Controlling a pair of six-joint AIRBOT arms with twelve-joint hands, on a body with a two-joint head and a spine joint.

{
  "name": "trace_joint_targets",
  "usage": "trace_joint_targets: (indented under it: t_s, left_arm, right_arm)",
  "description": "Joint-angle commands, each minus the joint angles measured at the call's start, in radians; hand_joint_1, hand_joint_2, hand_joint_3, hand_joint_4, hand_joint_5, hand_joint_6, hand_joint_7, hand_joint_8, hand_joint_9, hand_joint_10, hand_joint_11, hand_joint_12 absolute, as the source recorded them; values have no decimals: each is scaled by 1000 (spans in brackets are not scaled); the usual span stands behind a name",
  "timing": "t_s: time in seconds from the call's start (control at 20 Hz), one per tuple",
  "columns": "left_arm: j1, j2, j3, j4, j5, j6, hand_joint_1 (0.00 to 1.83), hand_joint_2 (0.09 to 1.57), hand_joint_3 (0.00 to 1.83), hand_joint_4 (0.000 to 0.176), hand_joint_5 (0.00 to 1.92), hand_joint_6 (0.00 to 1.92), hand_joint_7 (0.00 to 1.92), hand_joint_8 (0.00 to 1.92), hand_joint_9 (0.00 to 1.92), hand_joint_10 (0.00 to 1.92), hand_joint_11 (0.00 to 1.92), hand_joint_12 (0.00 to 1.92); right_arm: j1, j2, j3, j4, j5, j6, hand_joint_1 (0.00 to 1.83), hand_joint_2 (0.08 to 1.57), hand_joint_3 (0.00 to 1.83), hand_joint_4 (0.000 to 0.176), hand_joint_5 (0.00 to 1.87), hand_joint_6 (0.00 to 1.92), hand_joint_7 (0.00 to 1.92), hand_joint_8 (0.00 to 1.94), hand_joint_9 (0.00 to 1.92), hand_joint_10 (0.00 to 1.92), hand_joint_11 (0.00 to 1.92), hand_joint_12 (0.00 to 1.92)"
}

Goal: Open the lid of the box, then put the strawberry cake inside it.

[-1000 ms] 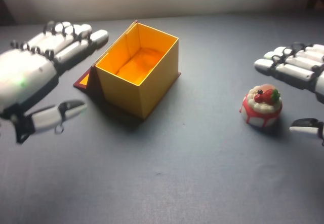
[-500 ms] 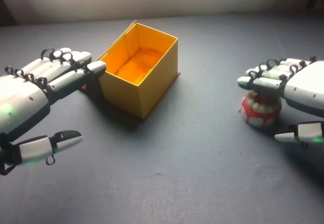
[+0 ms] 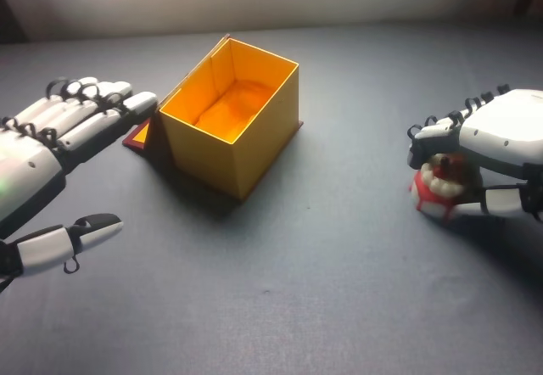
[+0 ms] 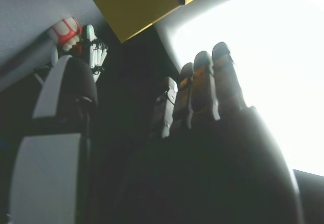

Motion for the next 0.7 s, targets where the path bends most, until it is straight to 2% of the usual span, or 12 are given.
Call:
trace_joint_targets:
  t_s: [0.0,0.05,0.1,0.15,0.2,0.25,0.3,0.4,0.45,0.5,0.55,0.65]
  left_arm:
    - [-1,3,0,-11,-145,-1,877,1236,0,93,24,9,0,0,0,0,0,0]
    - [6,3,-1,-16,-151,-1,879,1238,0,85,29,10,0,0,0,0,0,0]
    - [13,3,-2,-23,-157,-1,882,1242,1,99,18,5,0,0,0,0,0,0]
    - [23,2,-3,-30,-163,-1,892,1242,1,98,13,3,0,0,0,0,0,0]
    - [30,2,-5,-36,-171,-1,880,1245,2,97,3,1,0,0,0,0,0,0]
    - [37,-2,-5,-44,-176,-1,842,1253,5,85,1,0,0,0,0,0,0,0]
    - [38,-4,-5,-46,-176,-1,842,1253,5,85,1,0,0,0,0,0,0,0]
    - [40,-6,-5,-46,-175,-1,840,1263,9,101,0,0,0,0,0,0,0,0]
    - [42,-6,-5,-47,-176,-4,848,1268,9,98,0,0,0,0,0,0,0,0]
    - [43,-6,-5,-50,-176,-6,830,1269,8,101,0,0,0,0,0,0,0,0]
    - [45,-8,-6,-52,-177,-8,827,1271,8,111,0,0,0,0,0,0,0,0]
    - [51,-10,-7,-55,-177,-9,811,1276,8,127,0,0,0,0,0,0,0,0]
  right_arm:
    - [11,4,2,-2,71,-1,1183,1282,3,0,604,1427,762,1494,780,1500,756,1766]
    - [14,4,-2,-3,79,-1,1293,1287,5,0,555,1437,696,1492,696,1661,694,1841]
    - [15,5,-8,-3,91,-1,1182,1292,2,0,585,1440,750,1525,733,1557,688,1823]
    - [17,11,-20,-4,110,-1,1173,1282,0,0,625,1381,768,1541,774,1533,729,1813]
    - [18,22,-33,-4,134,-1,1180,1285,0,0,624,1354,763,1593,794,1610,775,1881]
    - [21,36,-50,-6,166,-1,1186,1290,1,0,622,1321,749,1648,829,1739,887,1919]
    - [26,42,-57,-12,179,-1,1186,1290,1,0,622,1321,749,1648,829,1739,887,1919]
    - [56,55,-75,-48,192,0,1191,1286,1,0,630,1311,757,1636,817,1703,839,1921]
    - [76,55,-79,-69,193,1,1182,1286,0,0,617,1354,765,1595,786,1640,776,1915]
    - [89,55,-79,-77,195,3,1301,1276,0,0,590,1361,714,1495,718,1665,727,1875]
    - [98,56,-78,-77,199,3,1324,1272,0,0,588,1406,705,1449,699,1657,658,1847]
    - [132,51,-67,-114,201,31,1317,1298,4,0,518,1498,664,1503,659,1698,585,1851]
